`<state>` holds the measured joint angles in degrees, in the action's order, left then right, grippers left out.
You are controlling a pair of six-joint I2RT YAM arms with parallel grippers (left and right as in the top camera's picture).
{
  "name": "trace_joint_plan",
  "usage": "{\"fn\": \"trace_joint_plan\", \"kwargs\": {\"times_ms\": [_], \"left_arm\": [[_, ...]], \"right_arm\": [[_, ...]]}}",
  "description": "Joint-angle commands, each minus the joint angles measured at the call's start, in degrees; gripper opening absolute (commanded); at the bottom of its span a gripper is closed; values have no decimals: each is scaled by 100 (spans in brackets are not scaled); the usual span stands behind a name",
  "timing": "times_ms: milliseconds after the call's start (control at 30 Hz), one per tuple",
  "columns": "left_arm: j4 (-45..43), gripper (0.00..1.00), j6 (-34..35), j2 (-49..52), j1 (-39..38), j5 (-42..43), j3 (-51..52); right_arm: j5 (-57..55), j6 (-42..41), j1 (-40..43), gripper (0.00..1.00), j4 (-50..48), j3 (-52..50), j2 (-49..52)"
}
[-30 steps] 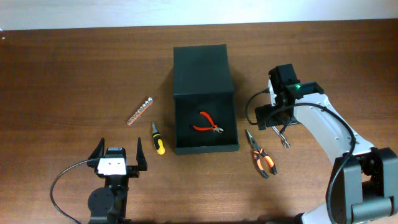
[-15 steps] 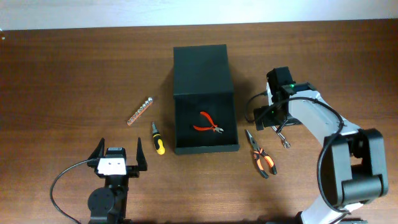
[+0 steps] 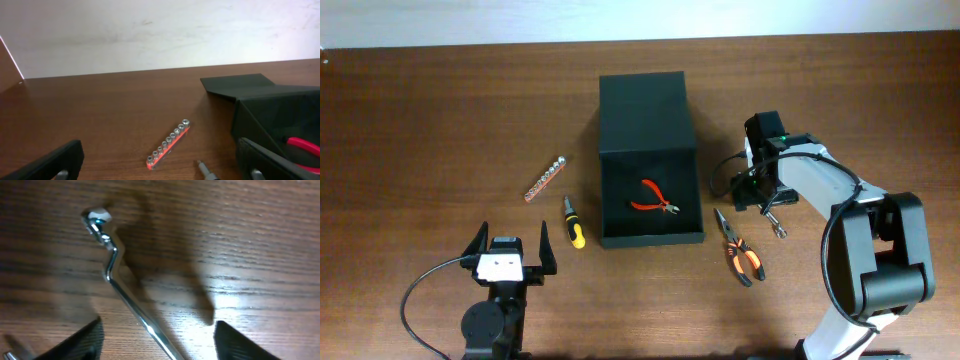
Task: Pack container
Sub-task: 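Move the right gripper back right over the chrome wrench, then grasp the chrome wrench with the right gripper and lift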
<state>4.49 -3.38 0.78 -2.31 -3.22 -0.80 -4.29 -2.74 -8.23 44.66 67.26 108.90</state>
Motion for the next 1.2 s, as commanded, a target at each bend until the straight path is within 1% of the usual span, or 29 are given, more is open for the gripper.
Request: {"fn": "trace_joint_plan", "kwargs": {"times_ms": [0, 67, 200, 233, 333, 567, 767, 933, 1100, 1167], "left_arm": [[2, 99, 11, -42, -15, 44, 28], [2, 99, 13, -42, -15, 44, 28], [2, 99, 13, -42, -15, 42, 28], [2, 99, 11, -42, -15, 42, 28], [2, 99, 13, -42, -15, 42, 28], [2, 99, 13, -42, -15, 42, 28], [2, 99, 11, -42, -15, 44, 26], [2, 99, 13, -42, -15, 44, 28], [2, 99, 11, -42, -15, 44, 28], [2, 99, 13, -42, -15, 44, 28]], "right_arm": [[-17, -55, 44, 57, -15, -52, 162], [2, -55, 44, 42, -13, -52, 164], [109, -57, 44, 23, -15, -52, 164], [107, -57, 42, 17, -13, -52, 164], [105, -57, 44, 4, -13, -52, 164], [105, -57, 44, 4, 35, -31, 162], [105, -57, 44, 4, 317, 190, 92], [105, -55, 42, 4, 667, 603, -94], [107, -48, 35, 4, 1150, 1222, -376], [251, 214, 28, 4, 1349, 1506, -466]]}}
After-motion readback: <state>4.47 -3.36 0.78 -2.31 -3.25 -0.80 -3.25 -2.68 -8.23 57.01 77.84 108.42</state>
